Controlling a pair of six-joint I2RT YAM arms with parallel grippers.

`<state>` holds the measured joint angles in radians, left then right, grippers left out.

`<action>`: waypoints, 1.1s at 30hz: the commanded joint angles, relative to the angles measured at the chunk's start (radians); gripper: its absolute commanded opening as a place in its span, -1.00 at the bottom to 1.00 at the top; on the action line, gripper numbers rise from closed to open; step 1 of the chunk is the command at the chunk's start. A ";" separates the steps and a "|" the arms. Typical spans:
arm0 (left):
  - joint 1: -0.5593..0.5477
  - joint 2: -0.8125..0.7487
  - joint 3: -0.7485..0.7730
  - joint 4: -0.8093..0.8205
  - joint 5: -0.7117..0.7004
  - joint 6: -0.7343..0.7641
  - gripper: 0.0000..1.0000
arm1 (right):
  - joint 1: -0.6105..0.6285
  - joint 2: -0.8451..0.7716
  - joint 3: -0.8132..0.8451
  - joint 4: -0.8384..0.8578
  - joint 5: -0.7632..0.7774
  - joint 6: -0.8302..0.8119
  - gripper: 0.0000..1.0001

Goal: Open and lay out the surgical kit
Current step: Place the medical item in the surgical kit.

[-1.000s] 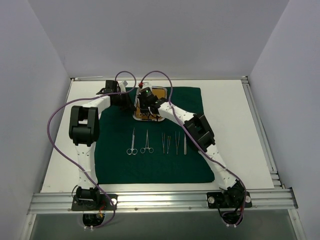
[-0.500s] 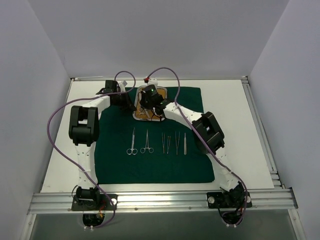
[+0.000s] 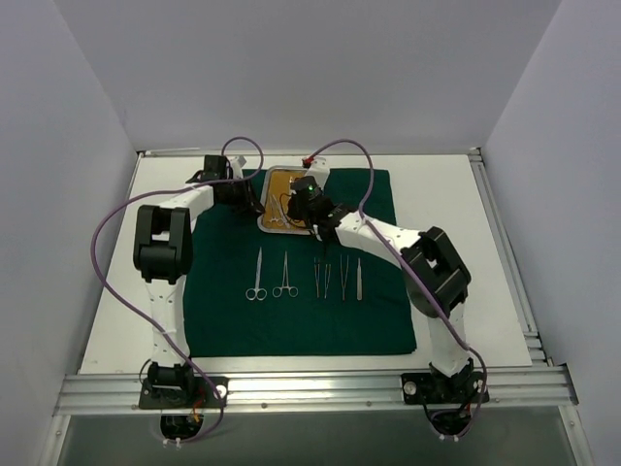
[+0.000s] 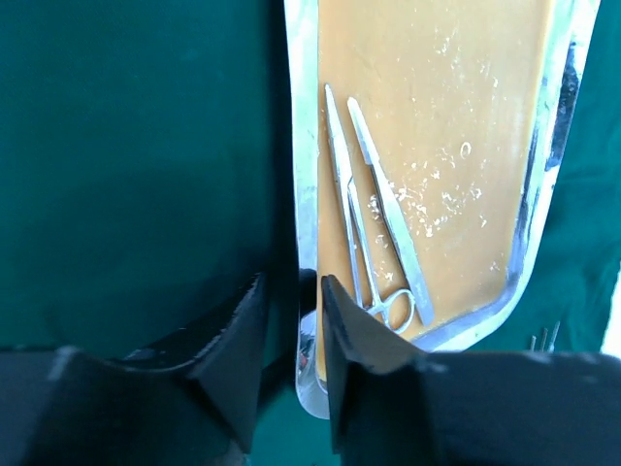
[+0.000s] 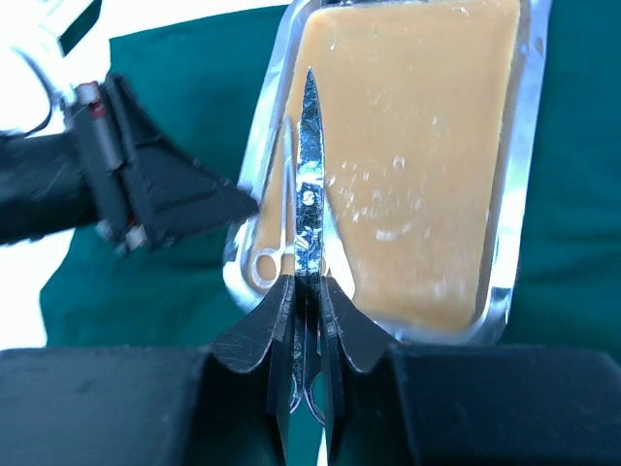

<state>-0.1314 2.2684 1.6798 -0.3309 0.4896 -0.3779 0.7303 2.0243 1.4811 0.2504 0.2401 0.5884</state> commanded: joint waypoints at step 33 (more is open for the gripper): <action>0.202 -0.302 -0.152 0.015 -0.100 0.175 0.01 | 0.373 0.251 0.163 -0.076 0.134 0.469 -1.00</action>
<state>0.0803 1.9957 1.5608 -0.3458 0.3695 -0.2188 1.0946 2.2803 1.5700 0.2161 0.3546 1.0313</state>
